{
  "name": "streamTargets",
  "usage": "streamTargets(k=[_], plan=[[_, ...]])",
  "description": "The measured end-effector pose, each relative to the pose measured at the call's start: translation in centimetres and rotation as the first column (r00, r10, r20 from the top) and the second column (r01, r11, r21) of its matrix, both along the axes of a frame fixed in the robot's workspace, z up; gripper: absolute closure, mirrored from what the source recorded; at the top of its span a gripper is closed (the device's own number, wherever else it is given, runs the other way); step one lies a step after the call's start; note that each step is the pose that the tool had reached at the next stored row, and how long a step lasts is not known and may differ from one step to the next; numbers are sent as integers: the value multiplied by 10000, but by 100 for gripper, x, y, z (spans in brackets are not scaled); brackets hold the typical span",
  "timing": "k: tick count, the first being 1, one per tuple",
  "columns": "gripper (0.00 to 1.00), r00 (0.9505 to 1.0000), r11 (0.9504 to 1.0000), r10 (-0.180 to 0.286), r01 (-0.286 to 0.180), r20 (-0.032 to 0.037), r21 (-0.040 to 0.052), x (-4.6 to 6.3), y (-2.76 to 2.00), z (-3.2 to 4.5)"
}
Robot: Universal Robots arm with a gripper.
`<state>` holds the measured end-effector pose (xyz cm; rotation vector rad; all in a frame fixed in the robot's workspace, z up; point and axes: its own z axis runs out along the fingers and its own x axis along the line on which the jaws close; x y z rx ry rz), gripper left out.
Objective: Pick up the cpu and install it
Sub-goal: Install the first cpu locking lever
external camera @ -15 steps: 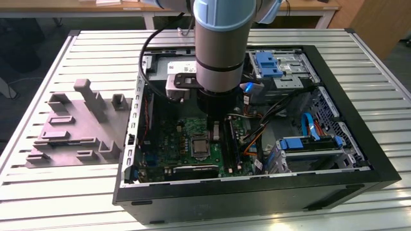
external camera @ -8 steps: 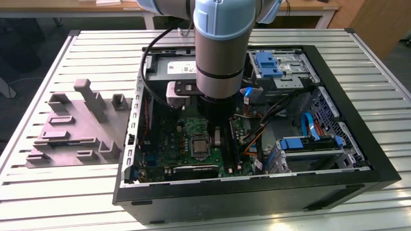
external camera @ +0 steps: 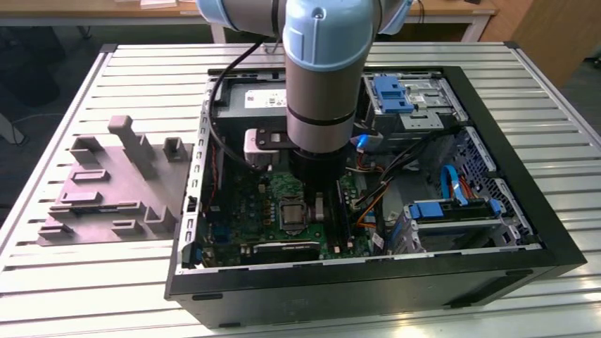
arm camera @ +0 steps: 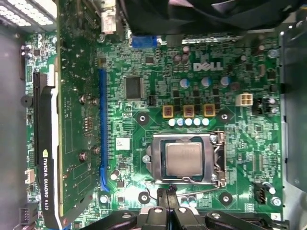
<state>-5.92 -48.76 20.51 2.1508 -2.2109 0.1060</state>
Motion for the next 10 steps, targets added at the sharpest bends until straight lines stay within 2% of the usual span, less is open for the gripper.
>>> streamTargets(k=[5,10], plan=[[89,9996,9996,297,-297,0,1,-2,-14,-35],[89,9994,9994,337,-337,-3,-1,-5,-15,-89]])
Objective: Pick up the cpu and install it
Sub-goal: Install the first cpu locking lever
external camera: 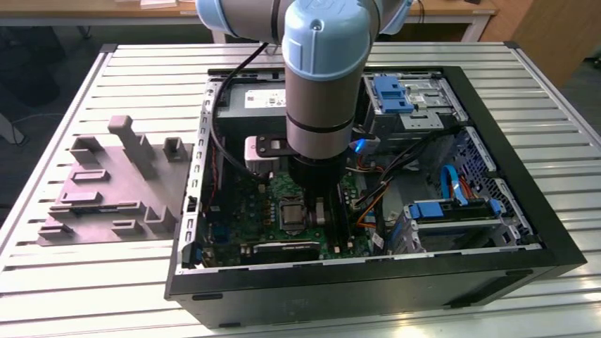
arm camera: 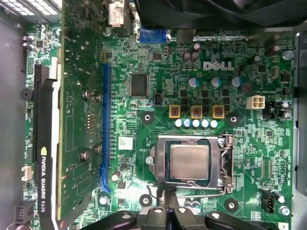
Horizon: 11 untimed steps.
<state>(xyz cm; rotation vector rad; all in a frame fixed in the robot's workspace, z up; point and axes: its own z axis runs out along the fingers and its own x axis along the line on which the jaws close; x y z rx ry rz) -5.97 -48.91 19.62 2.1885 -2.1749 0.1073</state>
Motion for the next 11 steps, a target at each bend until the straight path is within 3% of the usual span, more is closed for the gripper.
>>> streamTargets(k=[11], plan=[[89,10000,10000,12,-12,-1,9,0,0,-40]])
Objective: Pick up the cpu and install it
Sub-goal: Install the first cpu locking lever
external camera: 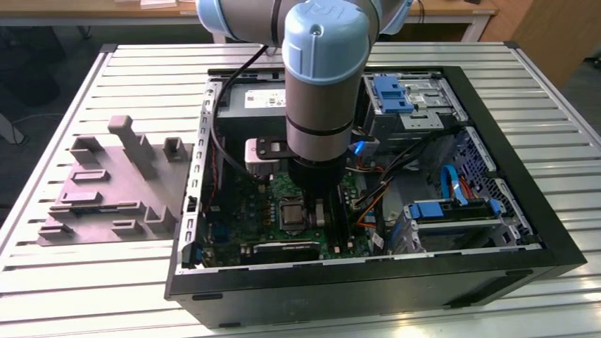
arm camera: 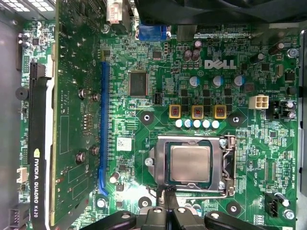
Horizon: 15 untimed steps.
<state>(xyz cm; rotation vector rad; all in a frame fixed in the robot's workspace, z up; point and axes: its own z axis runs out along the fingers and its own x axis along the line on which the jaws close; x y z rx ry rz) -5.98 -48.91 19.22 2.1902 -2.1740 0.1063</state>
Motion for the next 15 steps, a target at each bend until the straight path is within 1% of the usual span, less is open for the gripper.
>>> streamTargets(k=[9,15], plan=[[89,10000,10000,1,-1,0,5,0,0,-30],[89,10000,10000,2,-2,0,20,3,0,-35]])
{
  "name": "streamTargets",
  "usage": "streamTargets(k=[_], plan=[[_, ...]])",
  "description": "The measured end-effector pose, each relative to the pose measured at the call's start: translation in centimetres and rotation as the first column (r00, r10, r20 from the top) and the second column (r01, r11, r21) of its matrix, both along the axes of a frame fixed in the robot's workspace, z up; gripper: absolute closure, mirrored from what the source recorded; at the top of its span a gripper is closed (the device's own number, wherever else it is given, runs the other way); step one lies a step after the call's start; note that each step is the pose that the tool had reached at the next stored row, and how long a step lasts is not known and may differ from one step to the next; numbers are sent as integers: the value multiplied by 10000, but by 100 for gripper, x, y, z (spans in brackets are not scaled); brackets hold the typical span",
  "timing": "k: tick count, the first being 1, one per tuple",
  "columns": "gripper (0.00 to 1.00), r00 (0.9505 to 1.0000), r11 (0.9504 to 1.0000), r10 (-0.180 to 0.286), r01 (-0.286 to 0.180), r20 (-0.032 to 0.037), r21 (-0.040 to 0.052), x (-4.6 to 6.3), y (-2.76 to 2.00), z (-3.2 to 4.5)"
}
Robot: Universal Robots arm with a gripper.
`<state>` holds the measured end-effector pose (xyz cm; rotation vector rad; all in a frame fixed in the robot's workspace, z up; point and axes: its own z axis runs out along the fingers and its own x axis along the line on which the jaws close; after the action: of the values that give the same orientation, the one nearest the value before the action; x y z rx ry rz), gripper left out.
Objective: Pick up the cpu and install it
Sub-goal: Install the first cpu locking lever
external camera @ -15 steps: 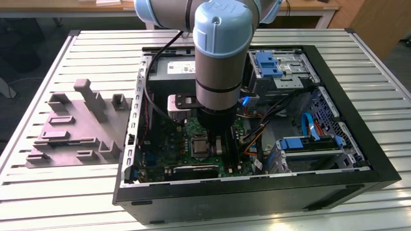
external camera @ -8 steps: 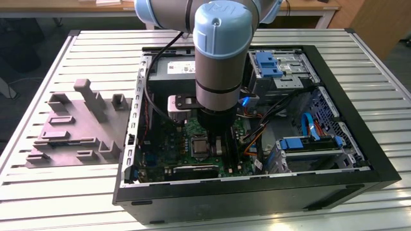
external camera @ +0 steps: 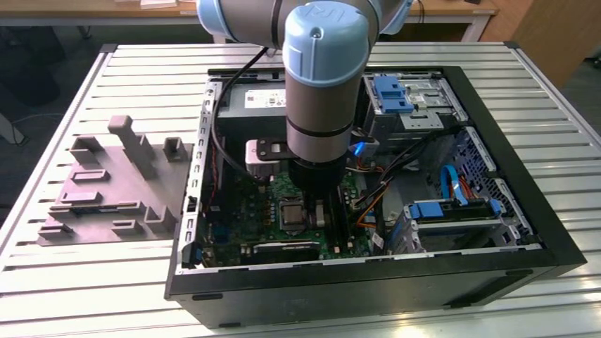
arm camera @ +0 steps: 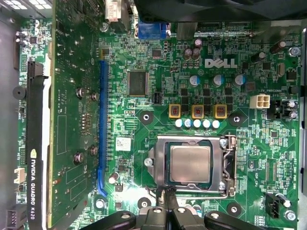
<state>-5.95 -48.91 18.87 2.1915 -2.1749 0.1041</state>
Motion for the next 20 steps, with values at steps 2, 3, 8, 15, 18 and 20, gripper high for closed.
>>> streamTargets(k=[2,3,8,15,18,20], plan=[[89,10000,10000,1,-1,1,4,4,0,-1],[89,10000,10000,1,-1,1,6,6,0,-1],[89,10000,10000,1,-1,0,6,15,0,-3],[89,10000,10000,2,-2,1,10,25,0,-9],[89,10000,10000,3,-3,0,6,25,0,-8],[89,10000,10000,3,-3,0,6,25,0,-9]])
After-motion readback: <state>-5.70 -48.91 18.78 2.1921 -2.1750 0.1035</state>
